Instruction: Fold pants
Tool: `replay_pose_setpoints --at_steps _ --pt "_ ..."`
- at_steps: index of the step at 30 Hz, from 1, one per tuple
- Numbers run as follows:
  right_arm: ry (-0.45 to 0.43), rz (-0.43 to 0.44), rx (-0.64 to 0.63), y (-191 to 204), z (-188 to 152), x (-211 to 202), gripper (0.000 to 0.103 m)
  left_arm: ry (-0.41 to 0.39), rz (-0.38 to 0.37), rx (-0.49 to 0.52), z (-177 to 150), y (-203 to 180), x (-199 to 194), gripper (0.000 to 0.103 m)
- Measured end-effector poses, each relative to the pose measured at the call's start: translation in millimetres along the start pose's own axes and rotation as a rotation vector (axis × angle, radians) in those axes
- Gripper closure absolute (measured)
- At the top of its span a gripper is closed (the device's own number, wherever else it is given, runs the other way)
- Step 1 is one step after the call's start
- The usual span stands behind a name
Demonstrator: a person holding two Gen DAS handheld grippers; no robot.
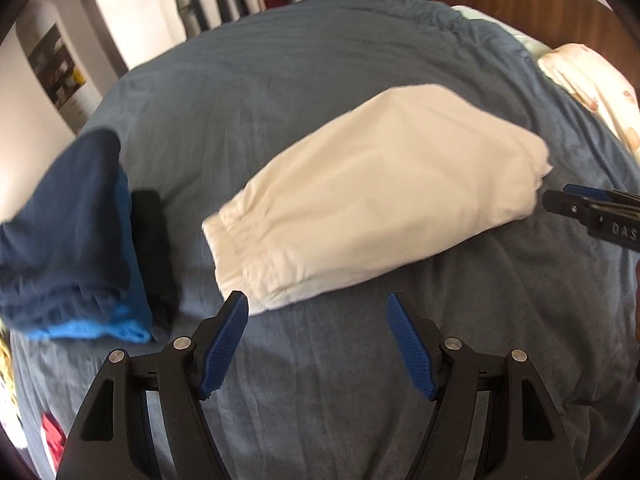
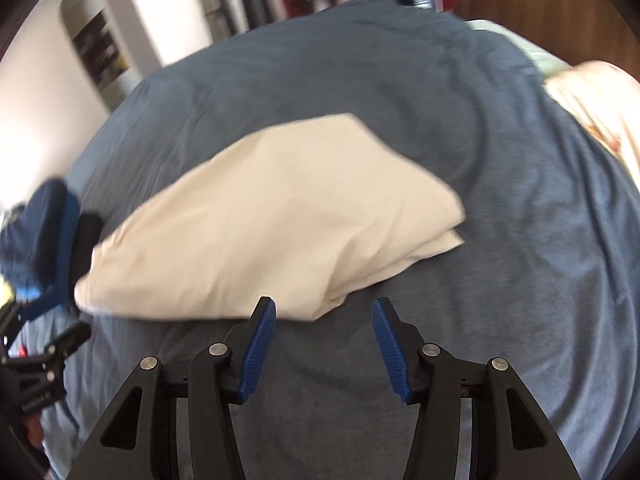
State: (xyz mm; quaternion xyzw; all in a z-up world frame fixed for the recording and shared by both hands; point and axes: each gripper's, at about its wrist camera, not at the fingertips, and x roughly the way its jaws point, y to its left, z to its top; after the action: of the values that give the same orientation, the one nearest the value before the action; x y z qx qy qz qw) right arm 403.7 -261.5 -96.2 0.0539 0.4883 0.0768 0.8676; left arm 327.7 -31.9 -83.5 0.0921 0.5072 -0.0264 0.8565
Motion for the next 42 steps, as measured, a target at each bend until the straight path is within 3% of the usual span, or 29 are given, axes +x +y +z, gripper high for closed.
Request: replay_pose_setpoints --at_steps 11,14,16,20,23,29,34,36,39,42 --pt "0.042 0.092 -0.141 16.4 -6.2 36.3 0.051 0.009 0.097 0.013 5.3 -1.1 21.4 0.032" --pt "0.059 0.097 -0.102 11.1 -6.2 39.3 0.051 0.009 0.143 -0.053 2.8 12.4 21.0 0.032" --pt "0.058 0.040 -0.070 9.4 -8.1 36.6 0.051 0.010 0.143 -0.108 1.3 24.0 20.7 0.032" --pt "0.071 -0.007 0.032 13.7 -14.9 30.3 0.051 0.035 0.058 -0.197 -0.1 46.3 26.9 0.033" --pt "0.066 -0.034 0.087 20.7 -19.8 24.4 0.051 0.011 -0.038 -0.244 0.2 61.1 26.9 0.036" --pt "0.061 -0.071 0.120 29.9 -23.5 19.6 0.051 0.005 -0.136 -0.196 0.6 60.9 47.5 0.049" --pt "0.071 -0.104 0.070 33.9 -24.1 21.3 0.051 -0.008 -0.128 -0.160 1.0 53.8 58.3 0.050" --pt "0.070 -0.109 0.051 34.7 -24.1 21.7 0.051 0.009 -0.136 -0.152 4.0 52.2 65.4 0.056" --pt "0.071 -0.106 0.026 35.6 -23.5 24.8 0.051 0.055 -0.100 -0.121 10.1 47.2 72.4 0.064" --pt "0.071 -0.105 0.017 35.4 -22.7 25.3 0.051 0.052 0.000 -0.057 21.2 42.4 64.4 0.065"
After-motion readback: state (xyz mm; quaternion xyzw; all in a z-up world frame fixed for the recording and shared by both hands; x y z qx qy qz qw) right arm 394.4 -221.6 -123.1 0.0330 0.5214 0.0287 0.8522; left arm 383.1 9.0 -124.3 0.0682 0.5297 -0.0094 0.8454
